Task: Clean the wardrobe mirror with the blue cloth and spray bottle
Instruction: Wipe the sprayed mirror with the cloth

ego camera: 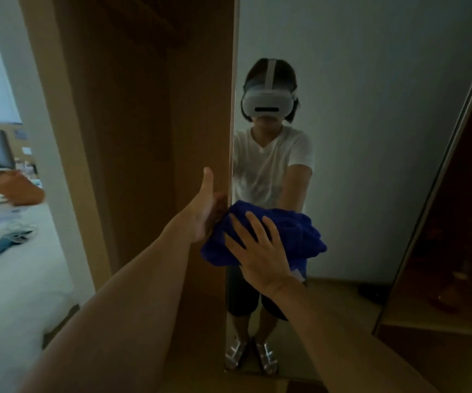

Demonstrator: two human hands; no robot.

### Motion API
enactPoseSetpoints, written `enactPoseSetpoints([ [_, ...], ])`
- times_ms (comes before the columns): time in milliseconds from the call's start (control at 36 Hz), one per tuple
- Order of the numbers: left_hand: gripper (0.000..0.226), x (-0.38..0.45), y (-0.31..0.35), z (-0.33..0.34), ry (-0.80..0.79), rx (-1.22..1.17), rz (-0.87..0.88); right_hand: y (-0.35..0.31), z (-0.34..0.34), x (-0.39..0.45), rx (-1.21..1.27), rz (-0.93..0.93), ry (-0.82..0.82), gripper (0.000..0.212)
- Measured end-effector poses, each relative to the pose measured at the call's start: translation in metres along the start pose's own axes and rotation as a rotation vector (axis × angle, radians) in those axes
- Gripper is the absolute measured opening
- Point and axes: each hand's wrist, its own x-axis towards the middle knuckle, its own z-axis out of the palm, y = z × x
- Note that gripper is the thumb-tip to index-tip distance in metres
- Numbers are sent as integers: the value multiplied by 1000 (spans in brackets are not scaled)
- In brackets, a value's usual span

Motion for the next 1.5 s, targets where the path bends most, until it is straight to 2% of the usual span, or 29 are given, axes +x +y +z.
enactPoseSetpoints([
  [111,96,11,-37,12,93,110,-36,-12,22,-26,-46,-98,-123,63],
  [222,88,29,-72,12,203,180,-50,-21,44,-53,-78,-166,-172,48],
  [389,75,52,-116,22,346,49,9,-46,76,-93,-100,-275,-233,45],
  [472,66,64,-134,30,440,-36,86,-61,98,-115,-72,-307,-307,65],
  [583,62,81,-146,33,546,-73,166,-82,126,-150,-45,-311,-410,80],
  [639,51,85,-147,34,588,-85,199,-90,142,-168,-60,-327,-471,89],
  [694,43,90,-146,37,647,-100,236,-94,154,-184,-105,-392,-534,88],
  [750,46,99,-145,37,686,-136,274,-94,162,-196,-156,-466,-571,82],
  [806,55,104,-148,35,633,-187,311,-91,167,-205,-170,-529,-590,79],
  [861,80,103,-150,35,600,-213,355,-87,169,-213,-174,-581,-592,76],
  [889,87,104,-152,33,620,-207,361,-84,171,-218,-173,-610,-591,75],
  [917,84,107,-152,33,642,-199,361,-82,172,-224,-175,-639,-590,74],
  [1000,51,116,-151,31,728,-177,353,-72,176,-245,-155,-690,-591,74],
  [1083,46,120,-152,29,731,-172,356,-54,175,-262,-183,-736,-554,77],
  [1139,48,117,-149,31,729,-177,348,-40,170,-261,-159,-748,-514,71],
  [1222,61,116,-146,30,738,-158,331,-22,156,-241,-149,-693,-415,55],
  [1306,62,106,-149,31,735,-120,331,-3,140,-209,-135,-610,-253,43],
  [1417,59,93,-144,33,696,-152,277,35,111,-157,-142,-512,-87,42],
  [1500,46,89,-141,31,660,-178,246,67,92,-121,-153,-467,5,44],
])
